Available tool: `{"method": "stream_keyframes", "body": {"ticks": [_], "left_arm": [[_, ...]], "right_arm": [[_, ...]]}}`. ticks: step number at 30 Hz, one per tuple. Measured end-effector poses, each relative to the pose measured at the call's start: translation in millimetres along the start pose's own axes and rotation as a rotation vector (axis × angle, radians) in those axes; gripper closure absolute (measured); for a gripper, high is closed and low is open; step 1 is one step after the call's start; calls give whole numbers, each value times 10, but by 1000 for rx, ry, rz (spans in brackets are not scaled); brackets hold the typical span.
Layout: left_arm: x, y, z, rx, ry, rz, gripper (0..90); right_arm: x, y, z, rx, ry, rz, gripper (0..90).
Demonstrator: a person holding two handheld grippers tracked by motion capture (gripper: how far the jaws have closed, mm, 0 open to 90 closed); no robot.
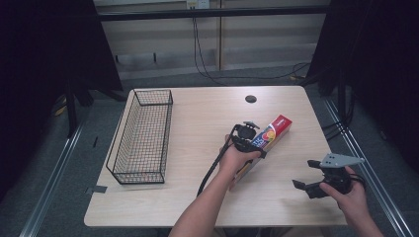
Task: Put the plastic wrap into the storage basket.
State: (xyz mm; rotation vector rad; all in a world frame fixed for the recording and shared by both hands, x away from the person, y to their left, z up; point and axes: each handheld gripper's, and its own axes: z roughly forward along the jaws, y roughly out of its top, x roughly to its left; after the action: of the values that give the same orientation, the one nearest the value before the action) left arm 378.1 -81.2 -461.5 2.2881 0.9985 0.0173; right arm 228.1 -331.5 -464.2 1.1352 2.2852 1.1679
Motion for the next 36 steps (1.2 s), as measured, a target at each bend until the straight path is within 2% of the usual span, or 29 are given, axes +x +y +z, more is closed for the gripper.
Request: {"method": "stream_keyframes", "body": {"ticks": [7, 11, 16, 17, 18, 19, 22, 24, 27, 31, 34, 36], "left_arm": [[-22, 71, 20, -3, -12, -17, 212], [-42, 91, 51, 10, -18, -2, 239], [-48, 100, 95, 15, 5, 6, 274], [-48, 99, 99, 18, 13, 8, 292], [-33, 103, 91, 36, 23, 25, 347], [-39, 103, 102, 17, 23, -15, 347], [-32, 111, 112, 17, 20, -11, 373], [-43, 124, 93, 36, 34, 39, 384], [-68, 142, 74, 60, 39, 15, 418], [-67, 145, 24, 105, 44, 22, 431], [-53, 134, -8, 113, 80, 4, 435], [-16, 123, -42, 122, 81, -7, 435]], "right_arm": [[1, 3, -3, -4, 0, 1, 47], [-13, -10, -6, -6, 2, 13, 46], [-20, -10, -16, -12, -4, 12, 46], [-20, -8, -17, -12, -1, 12, 47], [-12, -7, -13, -8, -3, 8, 46], [-12, -7, -13, -8, -3, 8, 46], [8, 0, 0, -4, 2, -4, 46], [14, 6, -2, -3, 1, -6, 47], [19, 12, 7, -2, -6, -17, 46], [26, 13, 30, 6, 0, -23, 47], [33, 19, 35, 2, 2, -24, 47], [35, 22, 34, 1, 1, -27, 47]]}}
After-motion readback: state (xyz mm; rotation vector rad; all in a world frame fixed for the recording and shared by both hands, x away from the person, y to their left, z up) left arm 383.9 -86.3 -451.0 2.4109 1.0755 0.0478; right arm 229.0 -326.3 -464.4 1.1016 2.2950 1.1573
